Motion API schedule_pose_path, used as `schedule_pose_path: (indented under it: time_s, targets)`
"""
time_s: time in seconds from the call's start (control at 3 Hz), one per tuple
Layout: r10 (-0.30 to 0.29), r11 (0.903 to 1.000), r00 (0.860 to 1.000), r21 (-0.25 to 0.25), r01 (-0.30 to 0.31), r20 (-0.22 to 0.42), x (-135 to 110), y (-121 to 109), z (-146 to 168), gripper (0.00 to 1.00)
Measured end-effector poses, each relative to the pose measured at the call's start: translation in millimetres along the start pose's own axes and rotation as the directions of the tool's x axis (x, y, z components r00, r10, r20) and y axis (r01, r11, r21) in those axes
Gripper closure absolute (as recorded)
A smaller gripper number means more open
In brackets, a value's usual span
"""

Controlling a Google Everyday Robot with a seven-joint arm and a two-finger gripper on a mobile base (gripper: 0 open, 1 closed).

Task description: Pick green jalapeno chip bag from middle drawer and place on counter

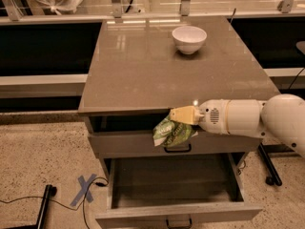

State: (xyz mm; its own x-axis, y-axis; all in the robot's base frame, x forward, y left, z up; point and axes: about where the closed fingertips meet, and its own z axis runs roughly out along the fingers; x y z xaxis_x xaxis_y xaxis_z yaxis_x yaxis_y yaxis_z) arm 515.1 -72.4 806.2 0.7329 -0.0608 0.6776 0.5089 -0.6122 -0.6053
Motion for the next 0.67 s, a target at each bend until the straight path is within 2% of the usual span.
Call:
schedule_pose_path:
  time_s: [0.33, 0.67]
  targets:
    - [0.011, 0.9989, 0.999, 0.046, -0.009, -0.031, 1.5, -21.9, -12.7, 1.00]
    - [0.005, 0.9978, 0.998, 0.067, 0.000, -0.061, 15.4, -45.9, -34.0, 1.00]
